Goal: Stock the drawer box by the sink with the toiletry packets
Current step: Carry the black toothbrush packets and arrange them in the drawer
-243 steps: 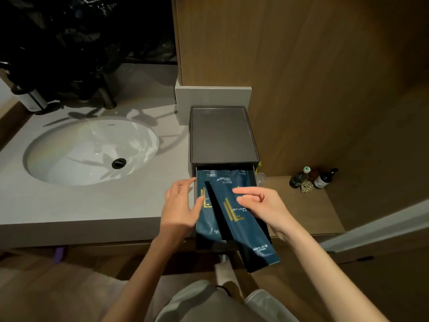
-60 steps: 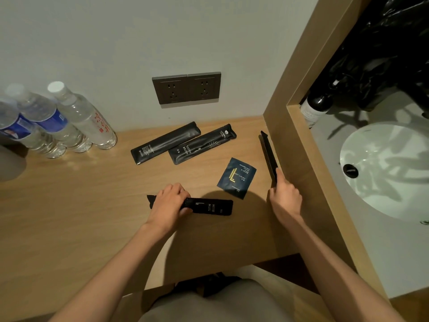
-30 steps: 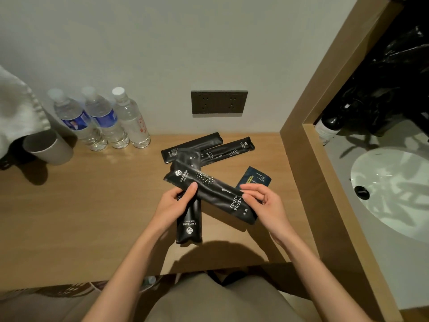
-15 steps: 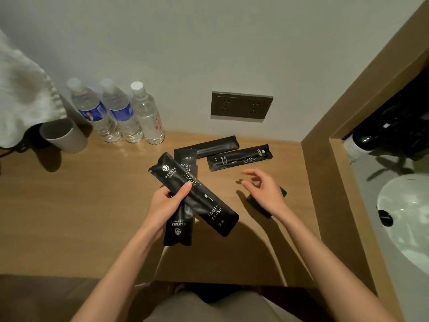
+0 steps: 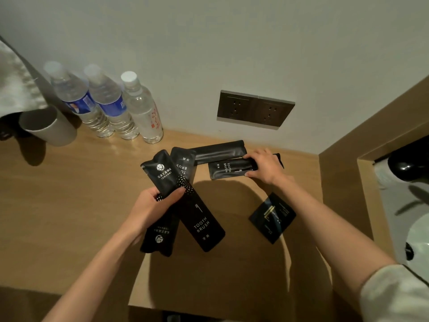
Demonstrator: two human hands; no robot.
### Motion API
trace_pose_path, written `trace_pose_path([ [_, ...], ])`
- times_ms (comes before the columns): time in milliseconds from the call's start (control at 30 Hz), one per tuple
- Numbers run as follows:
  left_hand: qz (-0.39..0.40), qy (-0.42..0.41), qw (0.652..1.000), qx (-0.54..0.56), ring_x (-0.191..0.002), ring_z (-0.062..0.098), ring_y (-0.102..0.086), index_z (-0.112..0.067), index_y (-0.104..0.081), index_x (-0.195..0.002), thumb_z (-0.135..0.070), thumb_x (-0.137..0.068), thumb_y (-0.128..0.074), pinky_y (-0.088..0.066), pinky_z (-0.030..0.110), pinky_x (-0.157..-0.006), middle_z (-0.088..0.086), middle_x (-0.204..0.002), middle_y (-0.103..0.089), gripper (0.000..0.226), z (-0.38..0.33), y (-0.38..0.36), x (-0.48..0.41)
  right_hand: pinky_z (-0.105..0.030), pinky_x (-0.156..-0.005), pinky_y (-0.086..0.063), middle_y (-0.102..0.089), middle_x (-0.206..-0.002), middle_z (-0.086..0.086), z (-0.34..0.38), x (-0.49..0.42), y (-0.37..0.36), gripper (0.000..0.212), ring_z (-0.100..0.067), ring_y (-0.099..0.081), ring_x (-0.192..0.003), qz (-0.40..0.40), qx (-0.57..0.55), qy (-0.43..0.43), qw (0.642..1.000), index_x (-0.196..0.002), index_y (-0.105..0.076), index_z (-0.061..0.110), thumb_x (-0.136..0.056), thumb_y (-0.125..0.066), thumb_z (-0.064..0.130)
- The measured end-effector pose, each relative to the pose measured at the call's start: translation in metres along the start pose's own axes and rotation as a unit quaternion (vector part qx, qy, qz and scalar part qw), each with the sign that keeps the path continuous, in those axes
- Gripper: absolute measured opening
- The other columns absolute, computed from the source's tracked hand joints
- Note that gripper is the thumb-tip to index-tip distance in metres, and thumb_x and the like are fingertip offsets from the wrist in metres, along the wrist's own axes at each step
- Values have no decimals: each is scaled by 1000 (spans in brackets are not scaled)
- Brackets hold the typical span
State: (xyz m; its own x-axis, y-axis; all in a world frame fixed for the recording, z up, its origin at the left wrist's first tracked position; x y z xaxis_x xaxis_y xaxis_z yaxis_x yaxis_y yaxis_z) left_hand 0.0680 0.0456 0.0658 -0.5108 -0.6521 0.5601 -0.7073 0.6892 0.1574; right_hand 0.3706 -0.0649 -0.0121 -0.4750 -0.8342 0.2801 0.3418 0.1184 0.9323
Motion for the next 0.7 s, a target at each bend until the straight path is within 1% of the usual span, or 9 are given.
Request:
trace_pose_path([
  [100, 1, 11, 1000, 2, -80, 26, -71, -11, -71, -91, -32, -80, -72, -56, 38, -75, 6, -86, -75, 25, 2, -4, -2, -38, -100, -37, -54, -125, -4, -2, -3, 1, 54, -22, -43, -117, 0, -5, 10, 1000, -125, -55, 24, -76, -76, 35],
  [167, 0, 14, 1000, 8, -80, 26, -71, -10, -70, -92, -32, -80, -72, -56, 38, -75, 6, -86, -75, 24, 0, -7, -2, -35, -95, -38, -54, -120, -4, -1, -3, 1, 47, -21, -45, -112, -9, -10, 17, 1000, -116, -58, 22, -75, -77, 35],
  [233, -7, 9, 1000, 14, -77, 23, -71, -11, -70, -89, -30, -81, -71, -55, 33, -69, 4, -83, -75, 20, -2, -10, -1, -35, -92, -39, -56, -114, -4, 1, -1, 2, 38, -21, -48, -107, -9, -10, 24, 1000, -106, -58, 20, -76, -76, 35],
  [333, -18, -4, 999, 27, -71, 17, -70, -14, -70, -84, -29, -82, -70, -53, 23, -59, -1, -75, -75, 15, -6, -12, 3, -41, -94, -45, -64, -106, -3, 3, 3, 5, 29, -22, -58, -100, 24, -21, 36, 999, -98, -54, 20, -79, -74, 30],
  [400, -24, -18, 999, 38, -74, 16, -70, -15, -72, -86, -28, -83, -69, -53, 24, -63, 0, -80, -75, 13, -8, -13, 4, -42, -89, -50, -65, -100, -2, 4, 7, 8, 24, -21, -61, -93, 48, -44, 41, 997, -94, -52, 19, -82, -72, 26],
  [467, -35, -21, 998, 45, -77, 16, -70, -17, -73, -88, -29, -83, -69, -52, 28, -70, 0, -84, -75, 13, -8, -13, 5, -38, -82, -53, -65, -97, -2, 4, 13, 14, 20, -20, -62, -90, 50, -78, 46, 995, -94, -52, 19, -84, -69, 23],
  [567, -47, -24, 997, 54, -74, 17, -69, -17, -73, -86, -30, -82, -70, -51, 30, -71, 1, -82, -75, 14, -10, -13, 8, -29, -76, -54, -67, -102, -1, 9, 32, 31, 18, -15, -63, -88, -13, -150, 44, 988, -99, -57, 20, -86, -68, 23],
  [633, -52, -39, 997, 50, -72, 14, -70, -16, -73, -85, -29, -83, -70, -51, 26, -67, -2, -79, -75, 13, -12, -13, 14, -26, -75, -54, -67, -100, 4, 18, 54, 46, 19, -9, -63, -85, -77, -215, 23, 973, -102, -58, 25, -86, -68, 26],
  [700, -50, -54, 996, 48, -68, 7, -70, -15, -72, -85, -28, -84, -69, -51, 18, -59, -7, -76, -75, 13, -14, -15, 22, -21, -73, -52, -65, -96, 12, 30, 82, 59, 17, -1, -63, -84, -124, -298, 3, 946, -100, -59, 27, -86, -68, 26],
])
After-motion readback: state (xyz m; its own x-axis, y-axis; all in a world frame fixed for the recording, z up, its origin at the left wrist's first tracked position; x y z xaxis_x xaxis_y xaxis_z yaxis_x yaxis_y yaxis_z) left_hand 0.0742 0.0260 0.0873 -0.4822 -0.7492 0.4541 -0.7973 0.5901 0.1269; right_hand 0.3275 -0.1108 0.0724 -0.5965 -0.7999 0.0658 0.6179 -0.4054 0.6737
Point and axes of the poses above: each hand's wrist, its own x-axis away from the middle knuckle, its own y-axis out of the back of the hand, z = x × y, the point moved 1 cm from there along -x, towards the middle knuckle
